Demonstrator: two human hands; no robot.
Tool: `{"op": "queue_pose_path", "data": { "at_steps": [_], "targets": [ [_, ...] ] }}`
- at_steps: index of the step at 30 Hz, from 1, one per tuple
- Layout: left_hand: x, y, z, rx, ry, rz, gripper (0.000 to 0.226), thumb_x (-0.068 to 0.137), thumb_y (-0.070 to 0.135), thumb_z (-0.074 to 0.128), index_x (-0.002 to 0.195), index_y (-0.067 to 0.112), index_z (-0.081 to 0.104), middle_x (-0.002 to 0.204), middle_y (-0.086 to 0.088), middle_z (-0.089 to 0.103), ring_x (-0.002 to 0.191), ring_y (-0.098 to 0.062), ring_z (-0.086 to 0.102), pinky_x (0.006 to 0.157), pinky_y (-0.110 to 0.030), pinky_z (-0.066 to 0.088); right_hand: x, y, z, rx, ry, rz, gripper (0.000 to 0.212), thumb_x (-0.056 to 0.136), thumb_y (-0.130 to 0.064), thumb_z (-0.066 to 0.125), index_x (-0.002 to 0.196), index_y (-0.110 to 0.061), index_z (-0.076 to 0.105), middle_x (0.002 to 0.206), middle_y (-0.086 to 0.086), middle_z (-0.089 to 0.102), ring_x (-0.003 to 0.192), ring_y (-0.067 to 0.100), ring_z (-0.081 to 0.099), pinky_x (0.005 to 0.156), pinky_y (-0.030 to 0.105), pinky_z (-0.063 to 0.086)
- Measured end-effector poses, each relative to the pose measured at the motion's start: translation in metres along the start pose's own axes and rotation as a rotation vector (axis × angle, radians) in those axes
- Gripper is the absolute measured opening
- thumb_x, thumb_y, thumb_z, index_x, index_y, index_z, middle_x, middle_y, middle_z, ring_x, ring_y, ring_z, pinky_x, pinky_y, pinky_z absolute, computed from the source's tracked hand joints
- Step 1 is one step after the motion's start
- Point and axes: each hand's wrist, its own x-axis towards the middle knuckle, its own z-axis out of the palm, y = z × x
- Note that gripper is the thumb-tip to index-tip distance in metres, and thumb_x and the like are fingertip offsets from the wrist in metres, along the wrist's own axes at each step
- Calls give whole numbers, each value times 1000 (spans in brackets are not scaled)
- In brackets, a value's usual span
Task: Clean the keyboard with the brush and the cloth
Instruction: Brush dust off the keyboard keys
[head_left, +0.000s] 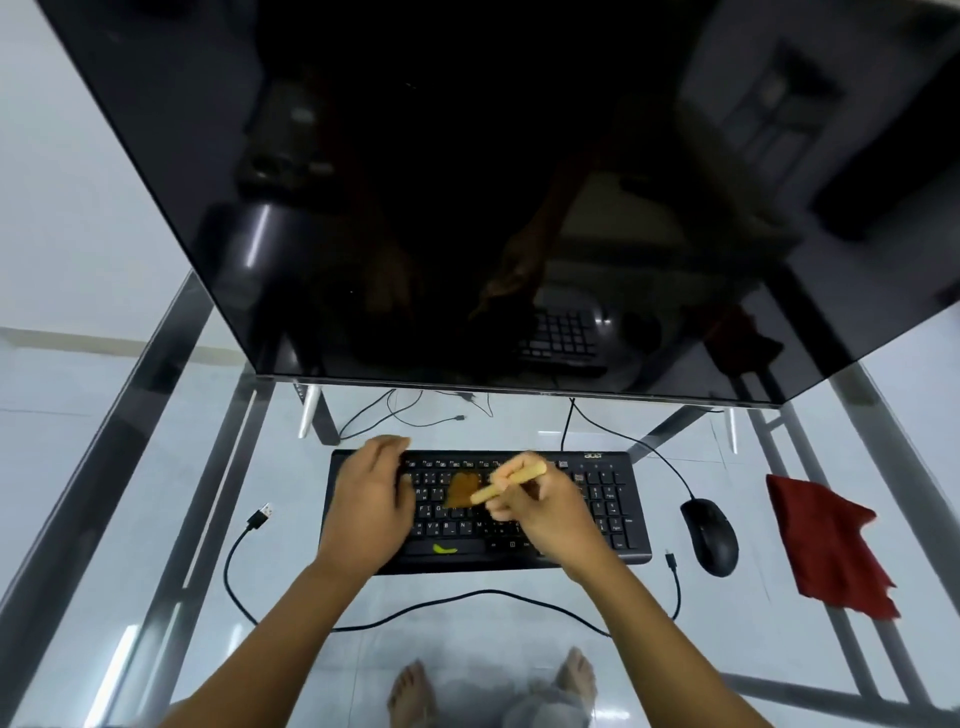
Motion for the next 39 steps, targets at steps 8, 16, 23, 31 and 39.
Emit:
{"op": "queue_pose_path", "data": {
  "at_steps": [8, 16, 23, 31, 39],
  "targets": [
    [8, 18, 25, 84, -218, 187, 47, 88, 0, 52, 134, 6, 52, 137, -7, 53, 132, -20, 44, 117, -38, 10, -8, 8, -13, 8, -43, 44, 14, 94, -9, 56, 86, -19, 62, 81, -3, 74, 78, 15, 69, 75, 24, 56],
    [13, 22, 30, 60, -257, 157, 49, 91, 5, 49, 140, 10, 46, 145, -5, 45, 139, -16, 34, 117, -33, 3, -23, 17, -20, 105, -51, 169, 11, 94, -8, 56, 86, -14, 61, 80, -1, 75, 72, 11, 68, 75, 31, 57],
    [15, 23, 29, 41, -279, 125, 46, 93, 11, 51, 138, 13, 47, 142, -2, 47, 134, -15, 39, 119, -37, 8, -30, 18, -24, 45, -137, 85, 14, 93, -10, 55, 82, -18, 59, 72, -4, 73, 64, 11, 67, 62, 27, 54],
    [12, 27, 23, 47, -326, 119, 65, 85, 8, 55, 146, 14, 34, 149, 1, 36, 141, -12, 24, 116, -28, -7, -18, 11, -20, -37, -135, -124, 12, 93, -21, 53, 84, -21, 62, 83, -6, 69, 77, 8, 65, 72, 29, 55],
    [17, 29, 9, -18, -440, 22, 68, 92, 9, 47, 152, 19, 18, 158, -1, 22, 146, -24, 10, 115, -25, 1, 3, 2, 0, 11, 2, -95, 8, 93, -13, 59, 87, -16, 63, 84, -2, 71, 76, 11, 67, 76, 32, 57]
  ]
}}
